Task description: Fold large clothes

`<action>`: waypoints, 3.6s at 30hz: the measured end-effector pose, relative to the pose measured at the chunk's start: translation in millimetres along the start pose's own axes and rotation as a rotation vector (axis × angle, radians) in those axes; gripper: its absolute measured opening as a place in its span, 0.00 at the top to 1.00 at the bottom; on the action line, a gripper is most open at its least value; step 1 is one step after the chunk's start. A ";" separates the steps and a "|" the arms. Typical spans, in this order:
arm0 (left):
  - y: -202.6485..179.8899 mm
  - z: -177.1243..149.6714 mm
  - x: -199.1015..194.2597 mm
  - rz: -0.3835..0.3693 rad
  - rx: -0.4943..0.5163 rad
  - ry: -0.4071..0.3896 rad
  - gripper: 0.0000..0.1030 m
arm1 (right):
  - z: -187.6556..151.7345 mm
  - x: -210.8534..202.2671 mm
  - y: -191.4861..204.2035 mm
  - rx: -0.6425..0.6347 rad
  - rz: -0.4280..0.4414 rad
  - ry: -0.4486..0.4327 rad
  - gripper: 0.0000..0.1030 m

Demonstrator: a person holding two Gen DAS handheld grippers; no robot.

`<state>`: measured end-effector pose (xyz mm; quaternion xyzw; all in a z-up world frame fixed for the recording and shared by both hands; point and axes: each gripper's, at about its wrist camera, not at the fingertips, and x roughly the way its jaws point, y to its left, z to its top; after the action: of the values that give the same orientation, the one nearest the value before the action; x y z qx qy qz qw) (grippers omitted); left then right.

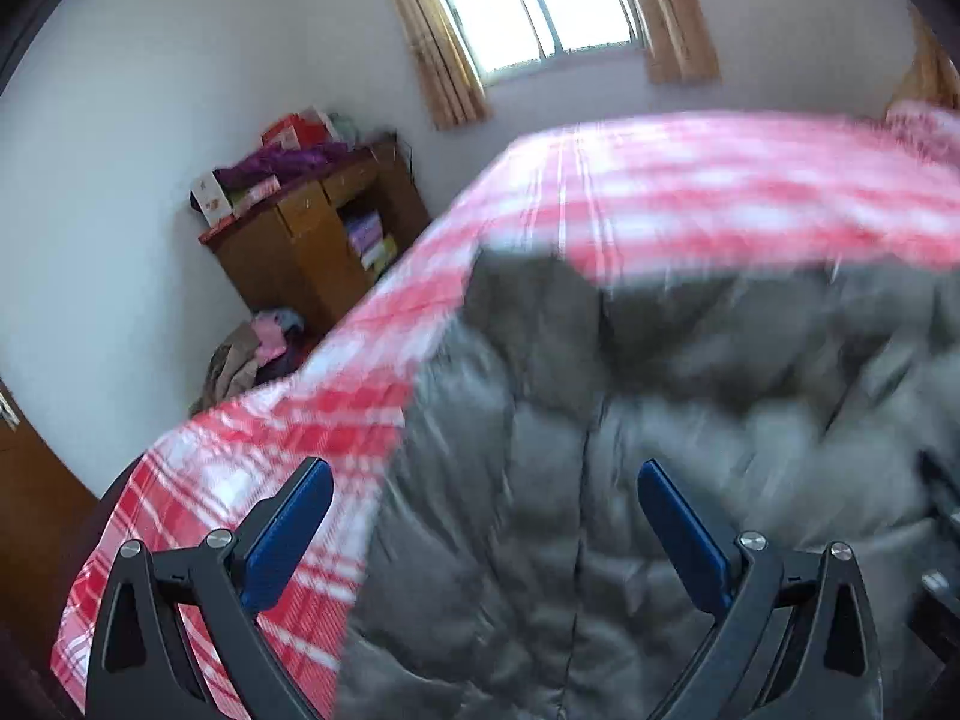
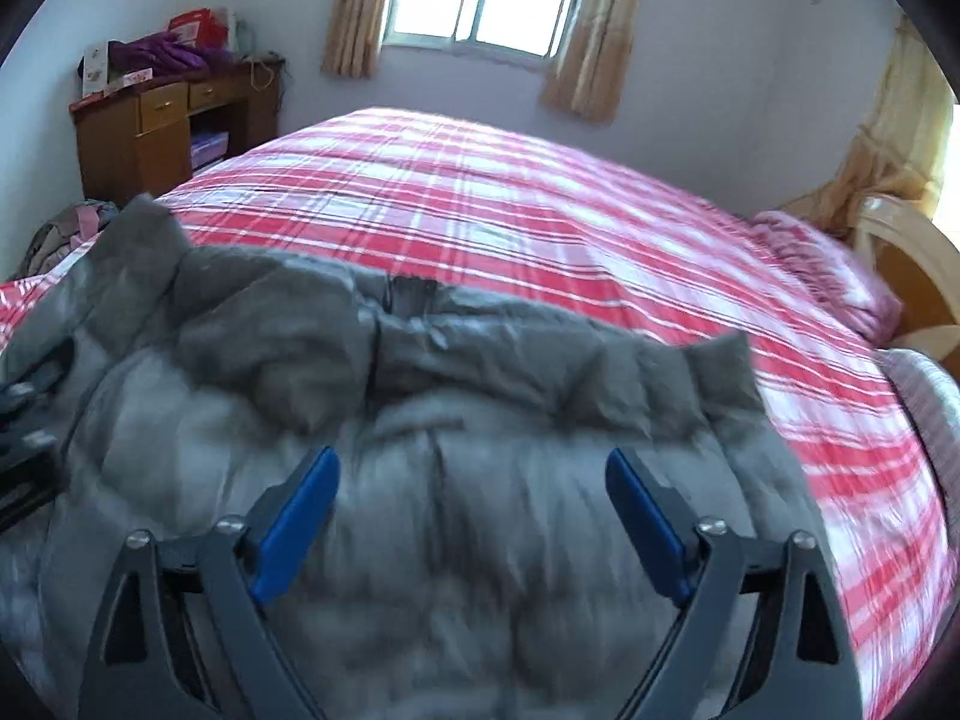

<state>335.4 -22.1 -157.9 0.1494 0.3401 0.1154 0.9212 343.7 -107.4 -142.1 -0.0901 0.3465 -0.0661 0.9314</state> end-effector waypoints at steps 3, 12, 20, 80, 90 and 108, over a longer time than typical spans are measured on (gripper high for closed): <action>1.5 -12.2 11.7 -0.009 -0.051 0.011 0.01 | -26.6 6.1 11.8 -0.030 -0.028 0.044 0.09; 52.0 -34.2 -41.5 0.005 -0.169 -0.001 0.01 | -35.7 14.7 7.0 -0.032 0.016 0.065 0.10; 78.5 -81.2 -25.4 -0.069 -0.293 0.172 0.01 | -66.2 -47.6 -4.3 -0.029 0.000 -0.030 0.05; -205.8 -20.9 -199.4 -0.494 0.505 -0.345 0.94 | -168.0 -40.8 -255.4 0.441 -0.189 0.061 0.00; -210.7 -41.7 -238.3 -0.352 0.623 -0.442 0.62 | -173.0 -31.9 -261.4 0.458 -0.139 0.077 0.01; 13.3 70.7 -67.5 0.032 -0.153 -0.039 0.04 | 20.0 -103.4 -178.0 0.158 -0.095 -0.088 0.20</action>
<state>330.6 -44.9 -62.0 0.0865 0.3100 0.1530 0.9344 268.4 -259.3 -23.7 -0.0356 0.2943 -0.1334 0.9457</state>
